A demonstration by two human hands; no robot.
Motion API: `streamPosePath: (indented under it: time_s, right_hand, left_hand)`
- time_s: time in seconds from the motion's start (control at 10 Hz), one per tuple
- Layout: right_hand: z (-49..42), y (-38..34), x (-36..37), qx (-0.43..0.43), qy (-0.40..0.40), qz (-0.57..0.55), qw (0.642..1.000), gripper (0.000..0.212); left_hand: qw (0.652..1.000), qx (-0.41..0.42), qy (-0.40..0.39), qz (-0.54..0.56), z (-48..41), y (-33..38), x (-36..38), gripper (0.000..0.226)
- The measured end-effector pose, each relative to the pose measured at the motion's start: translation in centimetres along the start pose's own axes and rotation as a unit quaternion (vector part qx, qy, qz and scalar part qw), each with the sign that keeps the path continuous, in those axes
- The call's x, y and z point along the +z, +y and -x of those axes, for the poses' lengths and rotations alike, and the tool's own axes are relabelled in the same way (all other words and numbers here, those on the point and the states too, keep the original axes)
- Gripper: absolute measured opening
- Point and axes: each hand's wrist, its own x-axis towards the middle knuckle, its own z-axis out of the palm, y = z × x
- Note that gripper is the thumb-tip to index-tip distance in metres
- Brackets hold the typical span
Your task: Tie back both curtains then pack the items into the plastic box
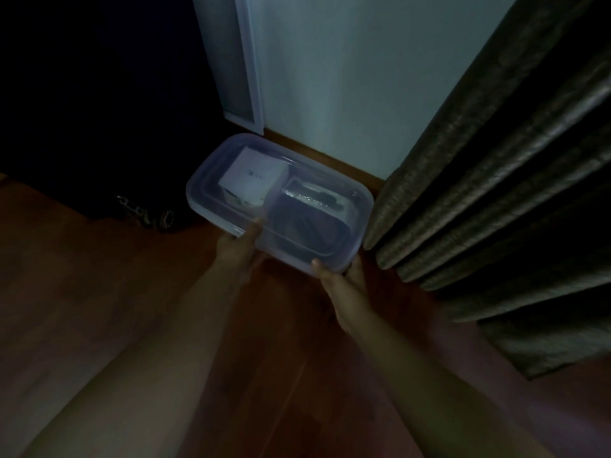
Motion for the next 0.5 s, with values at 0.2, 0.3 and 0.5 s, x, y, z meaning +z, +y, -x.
streamPosePath:
  time_s: [0.2, 0.3, 0.5]
  right_hand:
    - [0.2, -0.3, -0.7, -0.023, -0.033, 0.032, 0.999, 0.087]
    - [0.4, -1.0, -0.8, -0.033, -0.040, 0.104, 0.993, 0.083]
    - [2.8, -3.0, -1.4, 0.053, -0.027, 0.343, 0.937, 0.104]
  left_hand:
    - [0.999, 0.007, 0.000, -0.036, -0.2, -0.3, 0.3, 0.038]
    - [0.995, -0.009, 0.010, -0.094, -0.4, -0.2, 0.2, 0.047]
    - [0.967, -0.043, 0.044, -0.249, 2.8, 0.5, -1.2, 0.078]
